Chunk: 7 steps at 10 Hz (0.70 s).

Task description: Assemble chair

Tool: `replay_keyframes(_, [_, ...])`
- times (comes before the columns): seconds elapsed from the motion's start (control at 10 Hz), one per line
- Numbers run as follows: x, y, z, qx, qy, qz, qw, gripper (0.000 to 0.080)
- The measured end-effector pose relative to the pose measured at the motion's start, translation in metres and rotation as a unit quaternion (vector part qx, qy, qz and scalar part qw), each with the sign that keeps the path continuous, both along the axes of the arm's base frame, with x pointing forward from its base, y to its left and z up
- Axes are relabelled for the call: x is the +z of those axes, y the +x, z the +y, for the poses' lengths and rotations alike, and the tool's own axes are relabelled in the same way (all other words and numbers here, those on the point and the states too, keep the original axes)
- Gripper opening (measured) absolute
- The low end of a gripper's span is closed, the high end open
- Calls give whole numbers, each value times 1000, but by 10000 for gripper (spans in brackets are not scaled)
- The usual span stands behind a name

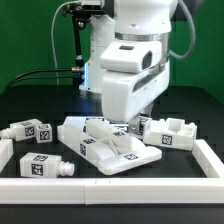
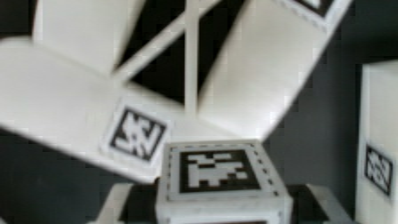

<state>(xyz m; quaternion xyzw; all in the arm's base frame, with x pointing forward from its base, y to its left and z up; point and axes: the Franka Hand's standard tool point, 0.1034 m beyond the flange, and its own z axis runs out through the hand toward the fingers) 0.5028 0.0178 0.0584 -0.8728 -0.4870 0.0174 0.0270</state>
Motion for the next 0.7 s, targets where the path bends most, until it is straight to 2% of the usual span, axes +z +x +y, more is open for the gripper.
replay_keyframes(0.1, [1,-11,-14,-12,-3,6,1000,281])
replay_keyframes(0.3, [13,-38,-56,-31,-12,8,999,282])
replay_keyframes(0.4, [14,-45,-63,-46,-12,12,999,282])
replay_keyframes(0.7, [12,-46,-61,-43,-13,13,999,282])
